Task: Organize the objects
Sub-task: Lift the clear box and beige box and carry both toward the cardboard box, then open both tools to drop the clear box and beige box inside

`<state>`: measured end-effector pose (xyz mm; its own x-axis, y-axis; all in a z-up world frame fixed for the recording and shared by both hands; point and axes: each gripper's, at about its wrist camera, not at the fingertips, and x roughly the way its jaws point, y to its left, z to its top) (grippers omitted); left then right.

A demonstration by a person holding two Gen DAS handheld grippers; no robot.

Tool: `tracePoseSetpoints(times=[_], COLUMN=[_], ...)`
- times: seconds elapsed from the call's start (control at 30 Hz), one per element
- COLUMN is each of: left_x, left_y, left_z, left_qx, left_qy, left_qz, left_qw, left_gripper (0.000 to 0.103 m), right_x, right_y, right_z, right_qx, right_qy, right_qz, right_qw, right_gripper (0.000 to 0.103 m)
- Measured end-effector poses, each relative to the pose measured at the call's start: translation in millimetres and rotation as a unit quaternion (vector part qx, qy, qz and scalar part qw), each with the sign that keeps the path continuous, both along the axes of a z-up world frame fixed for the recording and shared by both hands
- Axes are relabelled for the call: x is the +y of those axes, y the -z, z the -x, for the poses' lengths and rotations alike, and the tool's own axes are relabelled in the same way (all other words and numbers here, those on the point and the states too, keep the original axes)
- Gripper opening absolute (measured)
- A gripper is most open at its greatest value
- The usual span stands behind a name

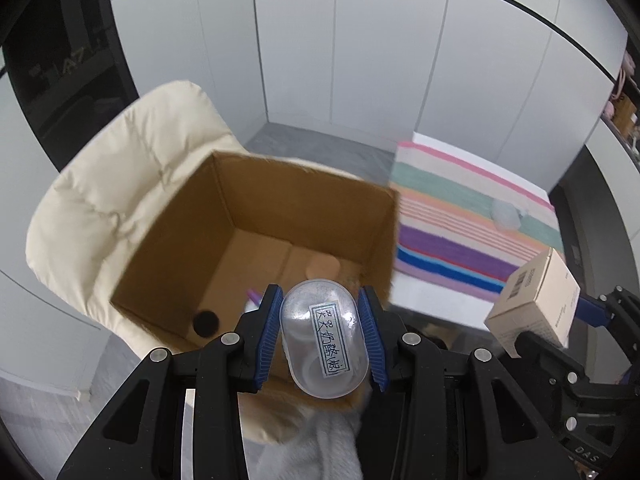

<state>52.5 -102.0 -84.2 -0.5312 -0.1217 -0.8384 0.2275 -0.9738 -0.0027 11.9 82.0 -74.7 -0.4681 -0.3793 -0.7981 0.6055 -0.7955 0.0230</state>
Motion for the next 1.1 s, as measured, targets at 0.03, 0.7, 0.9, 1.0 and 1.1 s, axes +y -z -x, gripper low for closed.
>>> tracePoseSetpoints(times=[0.03,0.7,0.9,1.0,1.1], left_x=[-6.0,-101.1,-112.0,-116.2,-114.7], left_y=[1.8,57.4,59.4,56.2,58.1], left_z=[6.3,77.7,70.1,67.5,70.0], left_qx=[0.007,-0.019,-0.025,-0.018,-0.023], left_qy=[-0.005,-0.078,-0.094,-0.1,-0.096], left_qz=[0.004,-0.007,-0.014,-0.028,-0.031], left_qw=[1.0,0.9967,0.9952,0.9944,0.9946], left_gripper=[0.04,0.041,0.085,0.085,0.085], right_x=[-6.2,-129.0,-137.2,-135.1,-133.1], right_y=[-0.2,45.7,56.9,60.5,63.3], right_z=[4.3,112.3,117.9,117.8,117.5], right_qx=[0.002,-0.034,-0.028,-0.04,-0.043], right_qy=[-0.004,-0.046,-0.028,-0.028,-0.021], right_qz=[-0.001,-0.013,-0.013,-0.005,-0.012], right_qw=[1.0,0.998,0.999,0.999,0.999], right_gripper=[0.057,0.057,0.101,0.101,0.101])
